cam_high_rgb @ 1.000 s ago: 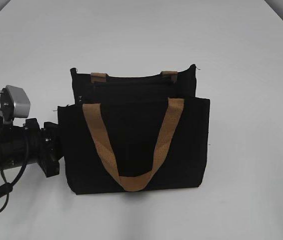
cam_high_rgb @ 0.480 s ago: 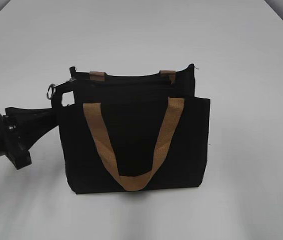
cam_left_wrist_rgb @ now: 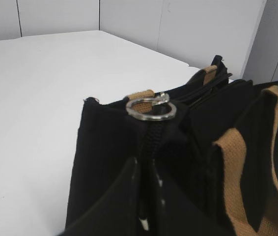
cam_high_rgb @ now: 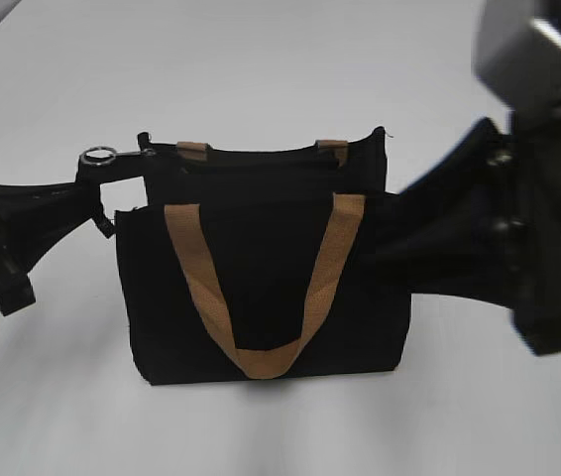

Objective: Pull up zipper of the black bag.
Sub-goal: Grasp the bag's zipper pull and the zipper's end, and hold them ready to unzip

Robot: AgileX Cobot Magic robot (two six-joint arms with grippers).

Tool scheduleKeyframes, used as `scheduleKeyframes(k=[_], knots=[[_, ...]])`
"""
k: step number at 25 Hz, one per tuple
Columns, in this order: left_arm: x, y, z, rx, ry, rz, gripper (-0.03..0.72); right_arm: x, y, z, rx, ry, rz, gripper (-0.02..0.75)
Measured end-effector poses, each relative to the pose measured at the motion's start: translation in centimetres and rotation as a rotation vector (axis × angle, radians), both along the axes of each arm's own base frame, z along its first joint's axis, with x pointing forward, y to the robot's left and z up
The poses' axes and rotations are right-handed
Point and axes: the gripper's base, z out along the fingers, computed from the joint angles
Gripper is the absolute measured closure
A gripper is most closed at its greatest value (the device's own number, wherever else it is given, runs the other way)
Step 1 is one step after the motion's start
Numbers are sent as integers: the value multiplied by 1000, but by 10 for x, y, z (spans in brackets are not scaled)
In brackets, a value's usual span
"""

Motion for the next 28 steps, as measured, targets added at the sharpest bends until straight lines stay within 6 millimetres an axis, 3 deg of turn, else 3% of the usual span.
scheduleKeyframes(k=[6,13,20,28], knots=[[0,0,0,0,8,3,679,44,70,-2,-10,-108,103,391],[0,0,0,-1,9,3,678,85,132,-4,-19,-227,199,391],[0,0,0,-1,9,4,678,112,157,-10,-24,-266,225,391],[0,0,0,-4,7,5,679,112,173,-19,-45,-323,282,391]])
